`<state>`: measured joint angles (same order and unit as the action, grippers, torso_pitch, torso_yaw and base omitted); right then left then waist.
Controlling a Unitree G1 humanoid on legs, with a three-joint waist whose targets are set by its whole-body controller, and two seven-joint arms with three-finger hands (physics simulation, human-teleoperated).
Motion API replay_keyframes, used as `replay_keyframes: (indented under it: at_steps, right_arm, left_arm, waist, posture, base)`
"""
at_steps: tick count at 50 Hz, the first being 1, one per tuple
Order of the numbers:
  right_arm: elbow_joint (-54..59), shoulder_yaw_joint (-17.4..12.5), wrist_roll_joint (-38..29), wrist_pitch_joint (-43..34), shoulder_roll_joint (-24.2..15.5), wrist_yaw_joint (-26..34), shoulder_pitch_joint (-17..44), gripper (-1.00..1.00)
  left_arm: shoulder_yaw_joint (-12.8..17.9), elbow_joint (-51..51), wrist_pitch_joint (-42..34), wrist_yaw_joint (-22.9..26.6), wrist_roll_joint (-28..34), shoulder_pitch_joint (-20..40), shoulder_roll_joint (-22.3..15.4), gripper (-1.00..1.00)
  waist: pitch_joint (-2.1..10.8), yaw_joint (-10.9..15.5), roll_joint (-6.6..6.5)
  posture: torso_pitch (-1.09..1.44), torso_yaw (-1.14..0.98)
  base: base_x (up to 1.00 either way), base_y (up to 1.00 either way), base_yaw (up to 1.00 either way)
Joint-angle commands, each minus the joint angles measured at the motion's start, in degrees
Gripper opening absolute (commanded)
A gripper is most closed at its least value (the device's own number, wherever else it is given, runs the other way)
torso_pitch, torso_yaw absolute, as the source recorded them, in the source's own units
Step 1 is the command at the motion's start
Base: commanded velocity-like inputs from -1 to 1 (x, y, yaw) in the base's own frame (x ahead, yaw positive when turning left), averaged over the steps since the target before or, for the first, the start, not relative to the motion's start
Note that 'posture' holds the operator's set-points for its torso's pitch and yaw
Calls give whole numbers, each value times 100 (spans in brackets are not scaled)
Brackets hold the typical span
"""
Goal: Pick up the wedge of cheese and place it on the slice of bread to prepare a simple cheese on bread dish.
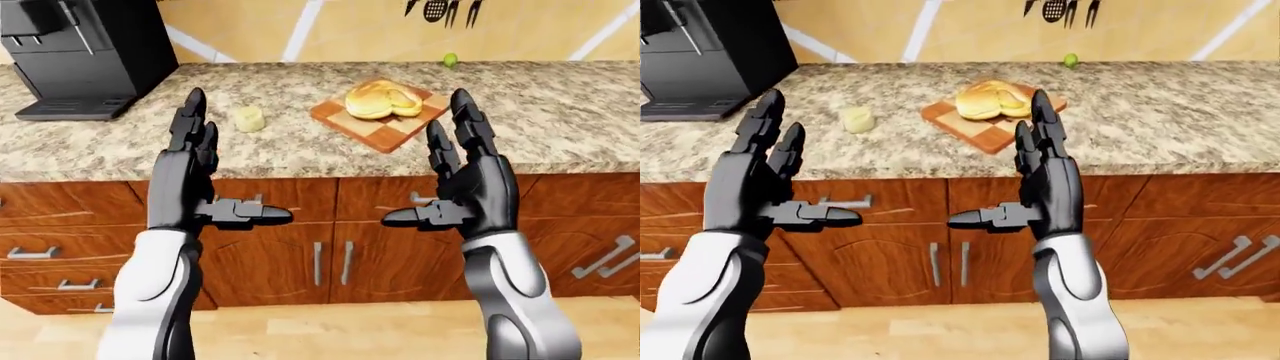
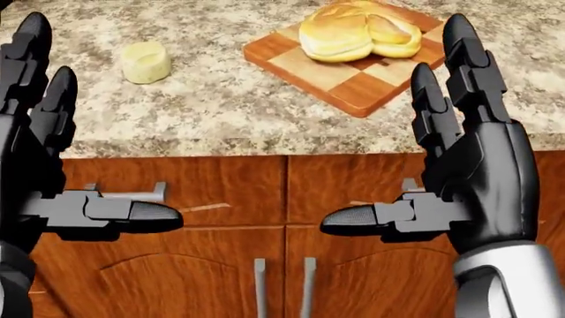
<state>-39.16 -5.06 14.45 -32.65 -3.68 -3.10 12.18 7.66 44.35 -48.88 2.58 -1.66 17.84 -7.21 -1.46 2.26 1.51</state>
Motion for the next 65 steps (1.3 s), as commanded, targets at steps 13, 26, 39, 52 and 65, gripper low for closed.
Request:
replay_keyframes:
  at_steps: [13, 26, 39, 52, 65]
  right_arm:
    - [-310, -139, 67, -61, -59, -52, 97, 100]
    - [-547, -117, 106, -118, -76, -56, 83, 100]
    - [-580, -18, -46, 13, 3, 44, -10, 100]
    - [-775, -179, 204, -138, -66, -133, 63, 100]
    - [-681, -50, 179, -17, -51, -115, -9, 100]
  left_arm:
    - [-15, 206, -53, 13, -31, 182, -36, 100]
    - [164, 538, -341, 6, -155, 224, -134, 100]
    - [187, 700, -518, -42, -208, 251, -163, 100]
    - [196, 717, -541, -55, -234, 272, -191, 100]
    - [200, 800, -627, -63, -236, 289, -196, 100]
  waist:
    - [73, -260, -149]
    - [23, -184, 76]
    - [128, -307, -21]
    - [11, -261, -300]
    - [33, -75, 121]
  posture:
    - [0, 0]
    - [0, 0]
    - [0, 0]
    - [0, 0]
    - [0, 0]
  base:
    - [35, 0, 0]
    - [0, 12, 0]
    - [0, 43, 0]
    - [0, 12, 0]
    - [0, 0, -14]
